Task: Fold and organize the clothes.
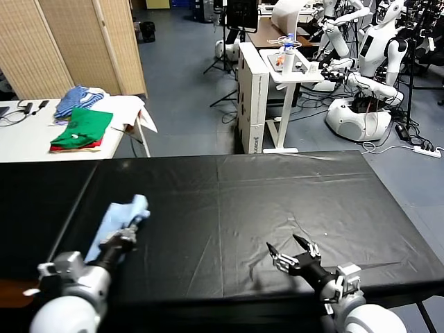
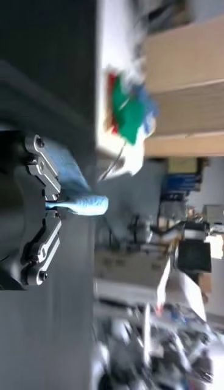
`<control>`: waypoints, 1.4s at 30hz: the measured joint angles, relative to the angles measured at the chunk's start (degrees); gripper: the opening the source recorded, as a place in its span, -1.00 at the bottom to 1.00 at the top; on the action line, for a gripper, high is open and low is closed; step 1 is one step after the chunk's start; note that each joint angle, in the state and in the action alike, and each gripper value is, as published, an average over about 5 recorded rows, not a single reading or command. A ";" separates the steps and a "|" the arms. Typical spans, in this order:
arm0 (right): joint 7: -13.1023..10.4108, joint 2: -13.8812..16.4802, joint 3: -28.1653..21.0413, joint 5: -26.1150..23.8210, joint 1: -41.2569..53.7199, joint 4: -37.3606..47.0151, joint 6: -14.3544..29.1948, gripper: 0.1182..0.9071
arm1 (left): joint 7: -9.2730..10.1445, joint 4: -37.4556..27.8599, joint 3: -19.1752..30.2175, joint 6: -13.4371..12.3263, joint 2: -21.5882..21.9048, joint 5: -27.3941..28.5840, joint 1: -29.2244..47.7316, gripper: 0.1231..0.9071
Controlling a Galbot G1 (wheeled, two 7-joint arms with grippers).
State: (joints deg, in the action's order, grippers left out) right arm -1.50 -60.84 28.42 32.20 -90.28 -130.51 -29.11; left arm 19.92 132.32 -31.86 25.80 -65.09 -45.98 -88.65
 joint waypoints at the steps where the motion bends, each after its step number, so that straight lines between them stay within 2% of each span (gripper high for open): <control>1: -0.01 -0.03 -0.04 -0.02 -0.01 0.00 0.00 1.00 | -0.36 -0.27 1.48 -0.09 -1.25 0.63 0.49 -0.86; 5: -0.01 0.09 -0.04 0.00 0.09 0.10 -0.02 1.00 | -1.80 -2.58 7.13 -0.69 -6.65 5.07 2.18 -0.86; 12: 0.00 0.09 -0.58 0.04 0.93 0.99 -0.09 1.00 | -1.69 -6.90 13.48 -1.10 -15.00 9.94 4.13 -0.86; 25: 0.21 0.49 -1.95 2.34 2.51 2.50 -0.41 1.00 | -2.31 -12.66 20.04 -2.74 -25.60 17.96 5.61 -0.86; 28: 0.23 0.87 -1.98 4.05 2.39 2.21 -0.78 1.00 | -3.42 -13.99 20.52 -3.05 -26.92 19.98 6.19 -0.86; 30: 0.24 1.18 -2.19 5.23 2.52 2.12 -1.13 1.00 | -4.89 -14.49 20.52 -3.25 -27.10 21.58 6.31 -0.85; 33: 0.24 1.57 -2.81 6.70 3.18 2.38 -1.69 1.00 | -7.45 -14.61 20.35 -3.56 -27.03 23.29 6.17 -0.63; 39: -0.05 1.66 -5.21 9.74 6.08 4.13 -2.75 1.00 | -12.49 -13.41 19.51 -5.24 -25.38 22.00 5.59 0.29; 40: -0.22 1.58 -5.78 10.32 6.77 4.54 -2.93 1.00 | -12.92 -13.09 19.26 -5.52 -24.99 21.53 5.61 0.48; 42: -0.70 1.30 -7.08 11.27 8.29 5.44 -3.27 1.00 | -13.00 -12.60 18.60 -6.05 -24.20 21.01 5.83 0.74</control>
State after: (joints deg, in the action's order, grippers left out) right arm -2.20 -59.53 21.34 43.47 -81.99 -125.08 -32.38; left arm 6.93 119.72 -13.25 19.76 -89.30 -24.97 -82.82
